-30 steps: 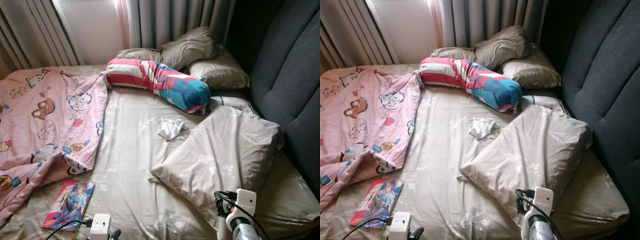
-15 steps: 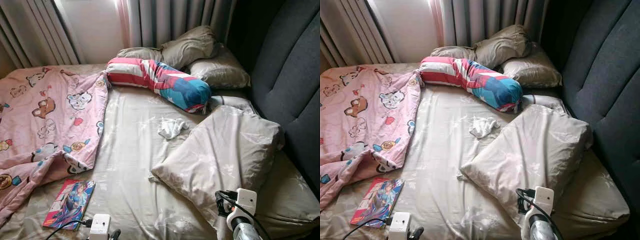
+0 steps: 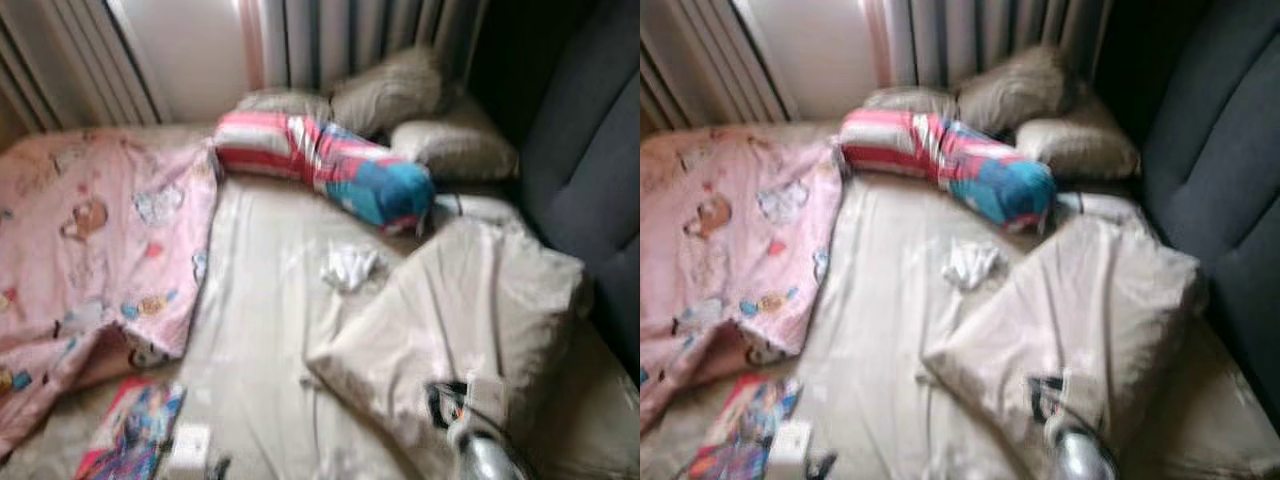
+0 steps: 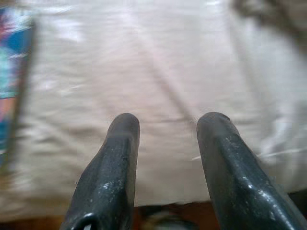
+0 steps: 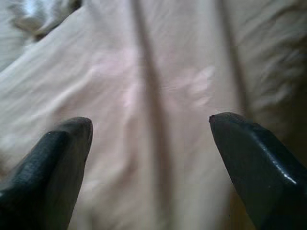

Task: Clean up the room

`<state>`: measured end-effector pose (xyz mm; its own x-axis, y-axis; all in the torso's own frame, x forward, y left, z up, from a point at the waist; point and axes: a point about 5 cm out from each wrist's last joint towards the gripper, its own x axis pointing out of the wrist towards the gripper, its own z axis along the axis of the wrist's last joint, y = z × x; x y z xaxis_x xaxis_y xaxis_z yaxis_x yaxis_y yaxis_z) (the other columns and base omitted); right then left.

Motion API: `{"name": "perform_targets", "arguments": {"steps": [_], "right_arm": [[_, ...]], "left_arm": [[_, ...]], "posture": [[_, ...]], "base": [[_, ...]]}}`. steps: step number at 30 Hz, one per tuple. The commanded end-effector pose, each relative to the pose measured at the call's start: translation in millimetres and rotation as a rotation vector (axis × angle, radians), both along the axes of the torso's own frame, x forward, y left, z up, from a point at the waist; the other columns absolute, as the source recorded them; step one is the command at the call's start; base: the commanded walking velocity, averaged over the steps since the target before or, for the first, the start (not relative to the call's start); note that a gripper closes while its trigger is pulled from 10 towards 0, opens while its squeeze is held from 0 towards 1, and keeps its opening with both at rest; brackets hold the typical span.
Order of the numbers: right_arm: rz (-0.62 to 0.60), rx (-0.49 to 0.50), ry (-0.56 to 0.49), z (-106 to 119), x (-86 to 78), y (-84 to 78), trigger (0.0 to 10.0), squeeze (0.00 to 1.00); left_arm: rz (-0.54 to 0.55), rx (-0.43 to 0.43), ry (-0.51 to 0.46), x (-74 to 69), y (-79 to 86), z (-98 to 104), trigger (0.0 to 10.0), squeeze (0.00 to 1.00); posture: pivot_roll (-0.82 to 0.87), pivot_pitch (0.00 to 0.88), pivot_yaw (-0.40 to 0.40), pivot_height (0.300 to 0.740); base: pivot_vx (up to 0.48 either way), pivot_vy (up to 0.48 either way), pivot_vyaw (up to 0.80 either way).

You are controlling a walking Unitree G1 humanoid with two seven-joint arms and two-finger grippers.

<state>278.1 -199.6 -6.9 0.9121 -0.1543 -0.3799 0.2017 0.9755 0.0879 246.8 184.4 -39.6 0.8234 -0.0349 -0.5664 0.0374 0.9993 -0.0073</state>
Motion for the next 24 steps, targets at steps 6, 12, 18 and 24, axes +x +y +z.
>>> {"name": "perform_targets", "arguments": {"steps": [6,12,18,24], "right_arm": [[-0.021,0.009,0.023,-4,-1.6,5.5,10.0,0.00],[-0.088,0.027,0.056,-7,-6.0,-2.8,10.0,1.00],[-0.142,0.088,0.093,-14,-11.8,-6.9,10.0,1.00],[-0.161,0.141,0.122,-17,-12.3,-0.7,10.0,1.00]], "left_arm": [[0.045,0.023,0.067,-19.0,16.2,-12,10.0,0.00],[0.039,0.026,0.072,-20.3,17.1,-12,10.0,0.00],[0.026,0.034,0.079,-22.6,18.3,-13,10.0,0.00],[0.018,0.053,0.080,-26.9,27.6,-14,10.0,0.00]], "posture": [[-0.02,0.194,-0.008,0.740],[-0.02,0.186,-0.003,0.740],[-0.01,0.176,0.008,0.740],[0.03,0.187,0.039,0.740]], "base": [[0.000,0.000,0.00],[0.000,0.000,0.00],[0.000,0.000,0.00],[0.000,0.000,0.00]]}}
